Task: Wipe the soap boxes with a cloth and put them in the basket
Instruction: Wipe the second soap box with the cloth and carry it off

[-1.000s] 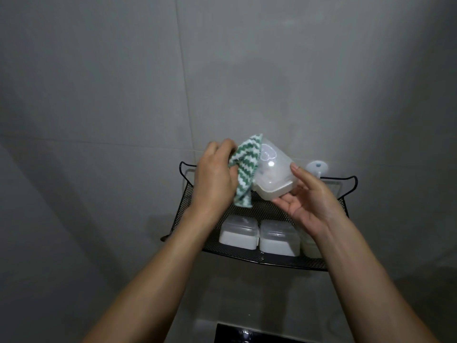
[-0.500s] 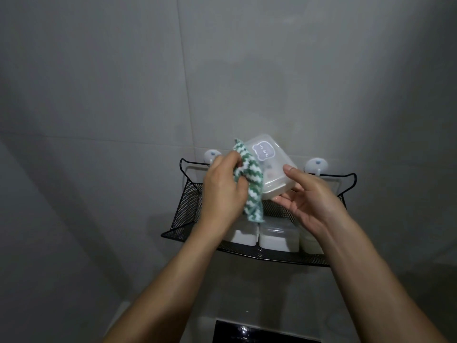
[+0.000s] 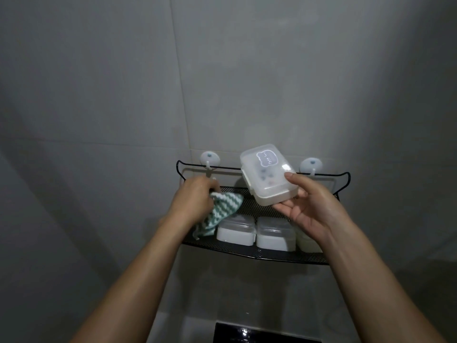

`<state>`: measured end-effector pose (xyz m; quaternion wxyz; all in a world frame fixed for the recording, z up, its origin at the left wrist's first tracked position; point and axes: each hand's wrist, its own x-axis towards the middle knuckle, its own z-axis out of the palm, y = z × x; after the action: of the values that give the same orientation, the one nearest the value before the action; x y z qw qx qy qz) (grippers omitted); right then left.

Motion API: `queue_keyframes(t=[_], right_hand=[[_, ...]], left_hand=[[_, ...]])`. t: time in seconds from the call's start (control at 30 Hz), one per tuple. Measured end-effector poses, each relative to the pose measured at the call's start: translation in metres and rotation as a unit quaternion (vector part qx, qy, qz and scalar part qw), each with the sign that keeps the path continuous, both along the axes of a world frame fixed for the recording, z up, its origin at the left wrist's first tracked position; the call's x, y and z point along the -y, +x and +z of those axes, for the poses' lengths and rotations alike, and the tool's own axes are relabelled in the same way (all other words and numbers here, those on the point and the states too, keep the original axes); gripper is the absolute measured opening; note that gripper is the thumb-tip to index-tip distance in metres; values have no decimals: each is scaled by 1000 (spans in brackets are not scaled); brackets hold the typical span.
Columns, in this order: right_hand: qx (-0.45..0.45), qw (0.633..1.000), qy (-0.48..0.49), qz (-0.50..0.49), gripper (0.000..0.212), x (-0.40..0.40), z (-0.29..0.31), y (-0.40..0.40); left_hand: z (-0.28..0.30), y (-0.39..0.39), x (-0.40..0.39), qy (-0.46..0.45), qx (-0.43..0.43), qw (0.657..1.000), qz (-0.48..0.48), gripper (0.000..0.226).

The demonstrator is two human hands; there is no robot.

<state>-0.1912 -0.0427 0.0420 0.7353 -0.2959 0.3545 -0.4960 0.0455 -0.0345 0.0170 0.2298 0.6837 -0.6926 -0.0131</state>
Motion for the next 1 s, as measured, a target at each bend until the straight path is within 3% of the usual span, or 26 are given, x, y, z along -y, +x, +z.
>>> queue_keyframes(t=[0.13,0.2,0.3,0.37,0.5,0.6,0.77,0.93,1.0], right_hand=[[4,1000,-2,2,71,-1,1,3],[-8,1000,-13,5,70,0,1,3],[-37,999,-11,26,46,1,3,6],[-58,997,7,46,39,2,5,10],[-137,986,-1,98,56,7,6,10],[-200,973,-42,106,64,10,4,5],[-243,953,-148,101,40,10,-2,10],[-239,961,-134,38,35,12,-1,12],[-238,963,-123,14,34,13,-1,8]], left_hand=[[-10,3,-2,61,36,997,-32,38],[-12,4,-5,7,11,999,-39,63],[-1,-1,-7,-106,-10,990,-90,84],[6,-6,-5,-132,-19,983,-125,77],[9,-8,-2,-133,-65,980,-131,44],[13,-4,-2,-54,-192,970,-138,38],[16,-7,-4,69,-321,924,-194,26],[14,6,2,127,-314,918,-206,36],[12,22,9,137,-261,941,-163,37]])
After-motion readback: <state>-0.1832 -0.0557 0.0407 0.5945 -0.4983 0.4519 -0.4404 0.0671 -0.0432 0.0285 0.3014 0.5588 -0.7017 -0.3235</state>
